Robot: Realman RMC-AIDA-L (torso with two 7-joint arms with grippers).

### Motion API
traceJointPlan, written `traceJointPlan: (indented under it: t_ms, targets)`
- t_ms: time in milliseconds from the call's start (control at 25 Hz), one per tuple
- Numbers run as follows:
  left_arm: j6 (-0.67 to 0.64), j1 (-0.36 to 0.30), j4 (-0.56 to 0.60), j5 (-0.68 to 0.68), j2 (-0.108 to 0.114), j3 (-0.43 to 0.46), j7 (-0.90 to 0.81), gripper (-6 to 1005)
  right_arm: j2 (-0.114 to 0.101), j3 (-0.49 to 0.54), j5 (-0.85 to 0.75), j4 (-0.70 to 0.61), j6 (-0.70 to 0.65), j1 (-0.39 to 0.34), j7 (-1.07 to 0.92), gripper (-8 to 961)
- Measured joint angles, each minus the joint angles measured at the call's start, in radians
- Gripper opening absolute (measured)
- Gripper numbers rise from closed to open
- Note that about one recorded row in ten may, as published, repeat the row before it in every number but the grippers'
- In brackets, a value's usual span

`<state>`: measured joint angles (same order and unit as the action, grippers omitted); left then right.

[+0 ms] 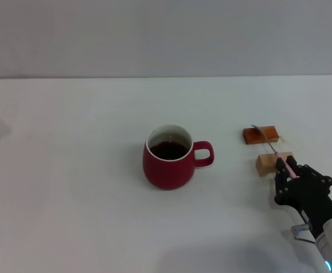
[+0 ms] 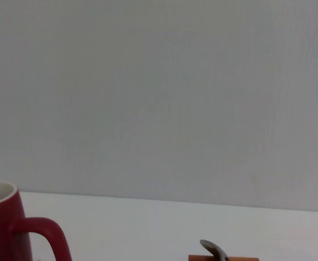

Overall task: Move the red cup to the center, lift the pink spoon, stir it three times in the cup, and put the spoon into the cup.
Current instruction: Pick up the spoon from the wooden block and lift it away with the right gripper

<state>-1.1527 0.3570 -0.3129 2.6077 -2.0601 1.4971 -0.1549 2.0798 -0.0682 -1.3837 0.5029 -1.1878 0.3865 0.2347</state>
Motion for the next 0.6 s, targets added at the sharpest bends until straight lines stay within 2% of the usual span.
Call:
traceJointPlan:
  t_ms: [600]
  targets:
    - [0.003, 0.0, 0.0, 0.002, 0.0, 0.0, 0.0, -2, -0.001, 0.002, 0.0, 0.003, -0.038, -0.004, 0.003, 144]
